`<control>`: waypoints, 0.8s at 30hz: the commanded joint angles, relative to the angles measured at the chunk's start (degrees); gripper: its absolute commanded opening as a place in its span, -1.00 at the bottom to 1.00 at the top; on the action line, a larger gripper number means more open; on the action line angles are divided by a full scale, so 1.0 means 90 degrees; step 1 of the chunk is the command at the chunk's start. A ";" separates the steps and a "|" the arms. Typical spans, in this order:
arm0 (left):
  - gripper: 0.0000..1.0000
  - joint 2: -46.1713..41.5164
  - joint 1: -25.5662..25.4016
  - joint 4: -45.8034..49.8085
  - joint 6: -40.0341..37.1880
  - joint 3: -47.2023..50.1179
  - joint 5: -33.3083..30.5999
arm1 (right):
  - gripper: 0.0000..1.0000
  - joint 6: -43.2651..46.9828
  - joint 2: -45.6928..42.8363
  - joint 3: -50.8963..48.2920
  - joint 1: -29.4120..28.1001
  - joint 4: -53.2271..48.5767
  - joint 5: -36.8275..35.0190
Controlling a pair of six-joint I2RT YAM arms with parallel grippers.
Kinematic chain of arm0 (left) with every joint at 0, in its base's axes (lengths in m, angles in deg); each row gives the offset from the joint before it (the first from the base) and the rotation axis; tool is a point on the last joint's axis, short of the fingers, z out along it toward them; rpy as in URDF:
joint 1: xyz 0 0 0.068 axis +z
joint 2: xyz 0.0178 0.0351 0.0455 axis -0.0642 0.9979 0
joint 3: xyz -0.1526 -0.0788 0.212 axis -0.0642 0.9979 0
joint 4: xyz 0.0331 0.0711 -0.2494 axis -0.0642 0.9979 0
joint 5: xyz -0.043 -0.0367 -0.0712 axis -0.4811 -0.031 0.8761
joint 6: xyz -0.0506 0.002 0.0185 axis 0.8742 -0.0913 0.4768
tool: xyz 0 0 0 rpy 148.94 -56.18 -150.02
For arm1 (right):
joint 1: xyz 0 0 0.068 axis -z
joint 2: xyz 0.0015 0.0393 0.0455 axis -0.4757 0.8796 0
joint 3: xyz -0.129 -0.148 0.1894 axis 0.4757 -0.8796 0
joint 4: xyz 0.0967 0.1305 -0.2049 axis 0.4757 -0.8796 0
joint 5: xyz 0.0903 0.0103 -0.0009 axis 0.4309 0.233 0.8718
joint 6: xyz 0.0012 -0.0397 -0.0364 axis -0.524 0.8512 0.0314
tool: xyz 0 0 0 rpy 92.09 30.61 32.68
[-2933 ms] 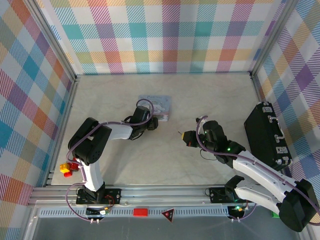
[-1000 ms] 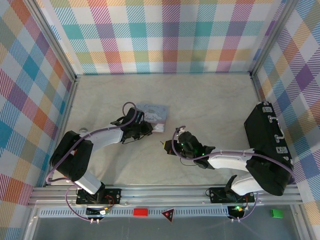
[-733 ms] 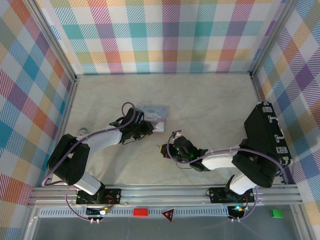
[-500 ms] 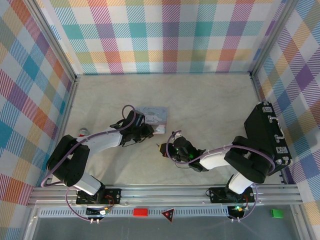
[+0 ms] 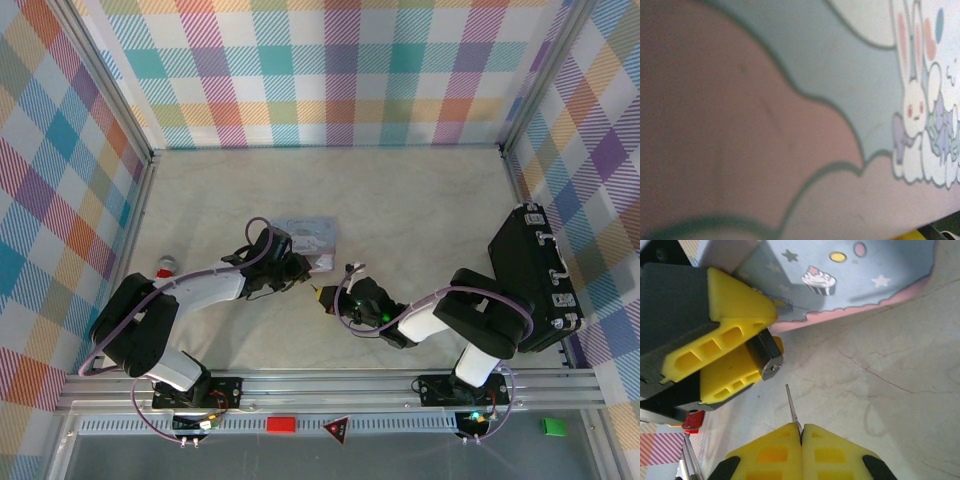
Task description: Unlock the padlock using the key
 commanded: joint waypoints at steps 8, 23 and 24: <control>-0.66 -0.0280 -0.0100 -0.0275 0.0202 0.0047 0.0092 | -1.00 -0.0020 0.0199 -0.0112 -0.0029 0.0750 -0.0094; -0.68 -0.0347 -0.0188 -0.0204 0.0298 -0.0041 0.0092 | -1.00 -0.0074 0.0345 -0.0186 -0.0029 0.1160 -0.0087; -0.69 -0.0353 -0.0195 -0.0211 0.0301 -0.0036 0.0078 | -1.00 -0.0064 0.0351 -0.0172 -0.0029 0.1155 -0.0072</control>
